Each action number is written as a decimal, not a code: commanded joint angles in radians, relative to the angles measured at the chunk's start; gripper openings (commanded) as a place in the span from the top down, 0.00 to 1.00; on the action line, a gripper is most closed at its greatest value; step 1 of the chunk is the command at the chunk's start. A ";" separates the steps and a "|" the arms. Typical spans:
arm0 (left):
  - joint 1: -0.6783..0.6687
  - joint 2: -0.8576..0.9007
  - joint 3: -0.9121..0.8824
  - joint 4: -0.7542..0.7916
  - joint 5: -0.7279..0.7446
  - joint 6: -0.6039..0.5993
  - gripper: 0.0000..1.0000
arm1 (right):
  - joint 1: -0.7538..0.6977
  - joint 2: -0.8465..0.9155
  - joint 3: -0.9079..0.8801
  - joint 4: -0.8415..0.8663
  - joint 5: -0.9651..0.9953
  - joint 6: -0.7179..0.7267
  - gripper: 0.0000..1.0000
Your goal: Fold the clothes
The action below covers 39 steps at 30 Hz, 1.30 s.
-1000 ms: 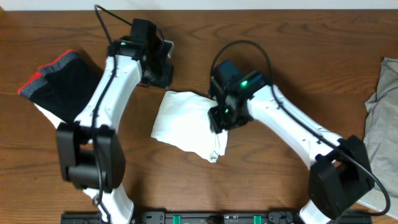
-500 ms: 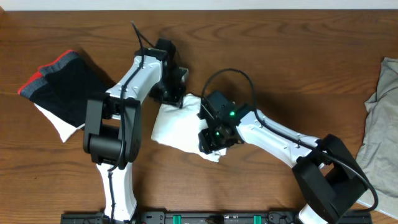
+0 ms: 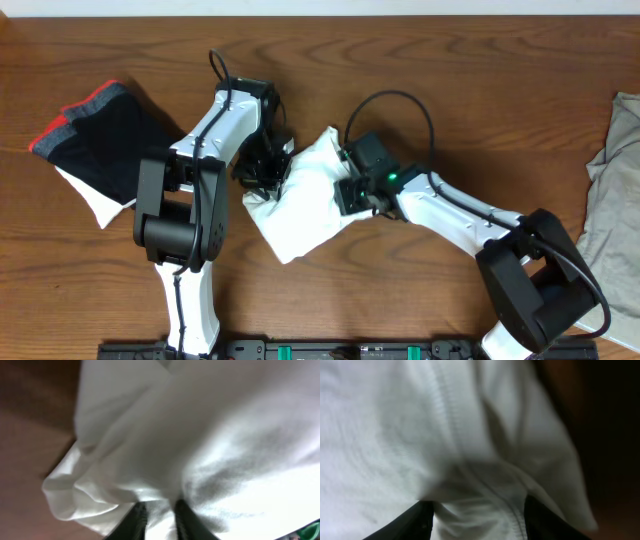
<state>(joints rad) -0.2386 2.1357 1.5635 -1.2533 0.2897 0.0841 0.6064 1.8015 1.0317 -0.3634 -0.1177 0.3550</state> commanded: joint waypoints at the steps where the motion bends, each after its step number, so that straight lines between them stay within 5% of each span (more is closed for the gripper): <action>1: -0.003 0.002 -0.008 -0.018 0.013 -0.038 0.87 | -0.033 0.005 -0.006 0.049 0.039 -0.101 0.42; 8: -0.016 -0.023 -0.008 -0.026 0.013 -0.056 0.93 | -0.058 0.005 -0.004 0.092 0.040 -0.283 0.38; 17: -0.015 -0.202 -0.008 0.044 -0.146 -0.085 0.92 | -0.082 -0.183 0.002 0.045 0.082 -0.290 0.34; 19: -0.015 -0.248 -0.008 0.090 -0.149 -0.065 0.78 | -0.089 -0.265 0.002 0.016 0.085 -0.290 0.32; 21: -0.015 -0.279 -0.008 0.143 -0.148 -0.005 0.42 | -0.092 -0.344 0.002 -0.034 0.085 -0.290 0.30; 23: -0.015 -0.288 -0.008 0.187 -0.141 0.086 0.30 | -0.092 -0.397 0.002 -0.093 0.074 -0.287 0.30; 30: 0.009 -0.201 -0.008 0.284 -0.021 0.282 0.22 | -0.082 -0.442 0.002 -0.323 -0.014 -0.281 0.35; 39: 0.039 -0.031 -0.008 0.303 0.198 0.513 0.21 | -0.082 -0.434 0.002 -0.376 -0.014 -0.281 0.36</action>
<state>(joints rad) -0.2058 2.0750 1.5547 -0.9493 0.3626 0.4778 0.5213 1.3613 1.0325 -0.7376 -0.1200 0.0788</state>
